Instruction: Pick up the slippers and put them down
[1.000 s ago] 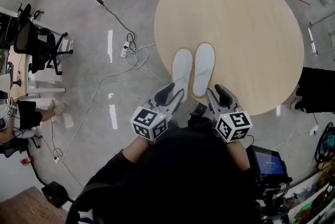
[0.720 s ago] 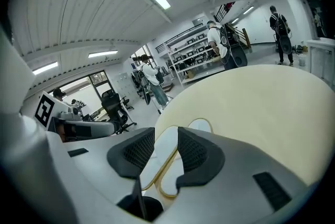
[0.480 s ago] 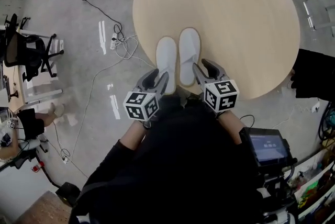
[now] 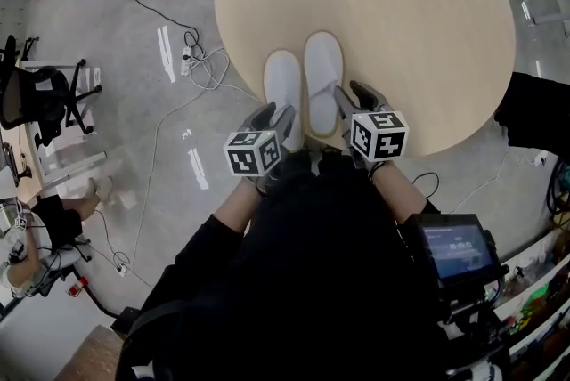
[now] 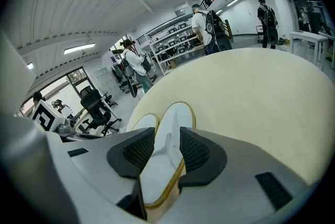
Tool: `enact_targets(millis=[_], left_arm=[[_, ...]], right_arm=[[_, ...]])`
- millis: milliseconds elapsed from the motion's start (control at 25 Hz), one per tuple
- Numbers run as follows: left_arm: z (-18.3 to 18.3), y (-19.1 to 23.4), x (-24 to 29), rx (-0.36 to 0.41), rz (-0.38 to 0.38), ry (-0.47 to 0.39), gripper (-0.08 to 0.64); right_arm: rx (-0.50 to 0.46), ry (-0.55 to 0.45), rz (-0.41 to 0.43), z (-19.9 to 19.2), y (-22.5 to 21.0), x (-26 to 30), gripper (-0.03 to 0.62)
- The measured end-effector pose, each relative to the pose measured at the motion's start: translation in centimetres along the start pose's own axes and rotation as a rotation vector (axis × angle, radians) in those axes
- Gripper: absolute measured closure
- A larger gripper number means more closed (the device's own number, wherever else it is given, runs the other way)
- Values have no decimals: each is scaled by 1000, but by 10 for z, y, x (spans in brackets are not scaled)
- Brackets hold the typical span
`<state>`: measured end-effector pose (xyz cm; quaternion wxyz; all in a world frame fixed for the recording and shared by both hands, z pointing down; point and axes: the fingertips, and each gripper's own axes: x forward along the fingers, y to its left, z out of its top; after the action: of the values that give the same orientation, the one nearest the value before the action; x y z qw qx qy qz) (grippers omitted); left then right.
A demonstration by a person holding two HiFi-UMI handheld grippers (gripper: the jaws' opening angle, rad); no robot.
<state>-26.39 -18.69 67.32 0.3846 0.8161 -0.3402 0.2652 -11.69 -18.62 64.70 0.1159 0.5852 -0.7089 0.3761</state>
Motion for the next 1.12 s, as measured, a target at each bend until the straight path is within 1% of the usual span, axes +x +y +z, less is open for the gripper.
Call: enact_targets(millis=[120,240,280,440,720,840,1000,1040,1080,1120], left_arm=[[-7,-6,8,-6,-2,21,383],[-6,-9,13,-6,-1,23,383],[-5,-9,15,-10,-1,26,383],[-6,-12,26,-7,1,43,383],[-8,-20,39,21,-5,72,387],[-12,-19,43,20,3,100,418],[-8,-13,44,3,3,109,441],[-9,-14,45,0,8,109,461],[-10,-15,46,-2,13,108,499],[-11,-14,46,-4,15,107,510]], right_arm=[[11,14,2,-5,-5,6,454],[26,33,17,-7,-3,14,452],[29,40,19,-8,-3,16,443],[30,49,3,-9,-7,23,428],[97,62,-7,-11,-14,28,428],[101,71,-14,-13,-14,30,428],[109,85,-22,-12,-11,37,431],[113,90,-21,-14,-13,36,450],[120,95,-16,-16,-14,36,502],[128,100,-7,-18,-14,35,546]])
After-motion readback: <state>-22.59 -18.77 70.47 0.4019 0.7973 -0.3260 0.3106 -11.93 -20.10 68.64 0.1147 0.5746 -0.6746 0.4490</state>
